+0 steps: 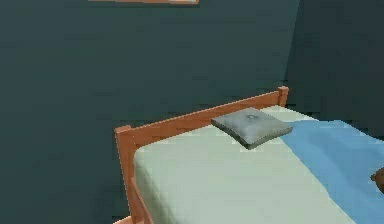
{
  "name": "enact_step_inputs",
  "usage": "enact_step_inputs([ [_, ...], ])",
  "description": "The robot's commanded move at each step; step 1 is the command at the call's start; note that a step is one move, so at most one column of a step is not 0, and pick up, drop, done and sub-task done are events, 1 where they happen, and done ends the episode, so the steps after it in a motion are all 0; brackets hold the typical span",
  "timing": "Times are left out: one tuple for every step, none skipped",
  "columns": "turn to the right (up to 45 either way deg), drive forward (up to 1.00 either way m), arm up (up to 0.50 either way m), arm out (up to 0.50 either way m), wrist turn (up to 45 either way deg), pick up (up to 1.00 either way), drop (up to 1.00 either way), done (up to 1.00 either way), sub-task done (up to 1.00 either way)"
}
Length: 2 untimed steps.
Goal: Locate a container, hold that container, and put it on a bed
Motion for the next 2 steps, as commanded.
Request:
enact_step_inputs([
  [-15.0,0.0,0.0,0.0,0.0,0.0,0.0,0.0,0.0],
  [0.0,0.0,0.0,0.48,0.0,0.0,0.0,0.0,0.0],
])
